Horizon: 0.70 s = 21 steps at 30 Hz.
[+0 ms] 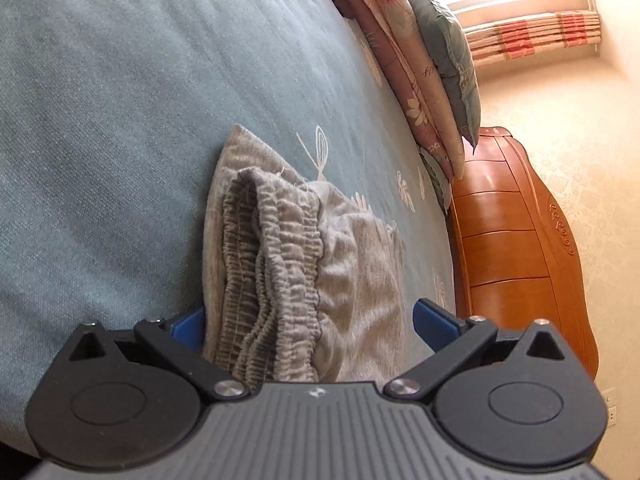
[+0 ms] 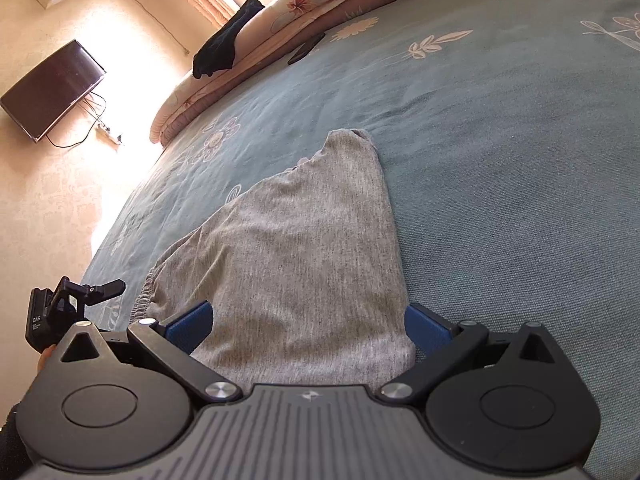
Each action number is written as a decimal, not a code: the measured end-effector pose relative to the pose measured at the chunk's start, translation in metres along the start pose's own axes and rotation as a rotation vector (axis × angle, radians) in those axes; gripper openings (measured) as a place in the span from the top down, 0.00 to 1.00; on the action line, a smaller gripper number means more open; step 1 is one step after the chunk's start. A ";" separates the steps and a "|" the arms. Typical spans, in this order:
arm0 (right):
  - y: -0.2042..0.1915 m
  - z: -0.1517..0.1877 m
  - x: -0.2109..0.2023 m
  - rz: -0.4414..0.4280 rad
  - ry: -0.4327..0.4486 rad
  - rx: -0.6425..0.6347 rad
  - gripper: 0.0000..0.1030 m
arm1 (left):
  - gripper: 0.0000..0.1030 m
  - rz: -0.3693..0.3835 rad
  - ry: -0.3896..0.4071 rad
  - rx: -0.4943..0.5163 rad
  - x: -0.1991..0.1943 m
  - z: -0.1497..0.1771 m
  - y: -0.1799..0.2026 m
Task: Fold clothes
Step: 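Roll the left gripper and close it on the bundle at the waistband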
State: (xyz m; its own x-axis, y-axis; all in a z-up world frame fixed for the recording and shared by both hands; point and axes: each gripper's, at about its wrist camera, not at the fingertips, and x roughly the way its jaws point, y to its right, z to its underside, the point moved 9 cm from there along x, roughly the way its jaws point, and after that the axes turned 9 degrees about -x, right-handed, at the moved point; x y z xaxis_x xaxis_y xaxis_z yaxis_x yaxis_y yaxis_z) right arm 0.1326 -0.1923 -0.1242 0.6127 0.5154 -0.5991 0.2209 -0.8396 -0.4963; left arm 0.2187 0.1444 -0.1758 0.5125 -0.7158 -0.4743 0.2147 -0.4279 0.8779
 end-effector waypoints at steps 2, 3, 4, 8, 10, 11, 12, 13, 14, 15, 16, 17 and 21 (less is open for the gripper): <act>0.000 -0.010 0.003 -0.019 0.013 -0.004 0.00 | 0.01 0.003 -0.012 -0.018 0.010 -0.008 0.003; 0.000 -0.018 0.006 -0.013 0.020 -0.022 0.00 | 0.01 0.000 -0.019 -0.018 0.014 -0.010 0.005; 0.000 -0.027 0.009 -0.006 0.027 -0.039 0.00 | 0.01 -0.004 -0.021 -0.008 0.015 -0.008 0.006; 0.010 -0.059 0.031 -0.013 0.017 -0.064 0.00 | 0.01 0.045 -0.041 -0.028 0.004 0.009 0.004; 0.020 -0.066 0.045 -0.018 -0.020 -0.046 0.00 | 0.01 0.077 -0.045 -0.049 -0.004 0.019 -0.001; 0.026 -0.067 0.051 -0.023 -0.038 -0.031 0.00 | 0.01 0.092 -0.045 -0.050 -0.008 0.023 -0.004; 0.031 -0.066 0.056 -0.032 -0.052 -0.013 0.00 | 0.01 0.105 -0.042 -0.042 -0.010 0.023 -0.003; 0.037 -0.064 0.060 -0.049 -0.069 0.009 0.00 | 0.01 0.110 -0.046 -0.046 -0.009 0.022 -0.003; 0.042 -0.061 0.065 -0.068 -0.088 0.037 0.00 | 0.01 0.114 -0.049 -0.050 -0.007 0.019 -0.003; 0.047 -0.060 0.069 -0.076 -0.094 0.060 0.00 | 0.01 0.116 -0.054 -0.058 -0.004 0.015 -0.002; 0.052 -0.059 0.072 -0.088 -0.097 0.083 0.00 | 0.01 0.116 -0.060 -0.059 0.000 0.010 0.000; 0.054 -0.061 0.074 -0.111 -0.087 0.109 0.00 | 0.01 0.109 -0.066 -0.053 0.006 0.005 0.002; 0.060 -0.075 0.087 -0.214 -0.061 0.191 0.00 | 0.01 0.067 -0.089 -0.015 0.030 -0.009 0.012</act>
State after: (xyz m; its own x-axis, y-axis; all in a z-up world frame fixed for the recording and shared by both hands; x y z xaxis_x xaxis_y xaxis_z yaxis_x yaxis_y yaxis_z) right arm 0.2558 -0.2106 -0.1587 0.5198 0.6912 -0.5020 0.1893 -0.6662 -0.7213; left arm 0.2442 0.1233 -0.1786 0.4505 -0.7892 -0.4174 0.1946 -0.3695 0.9086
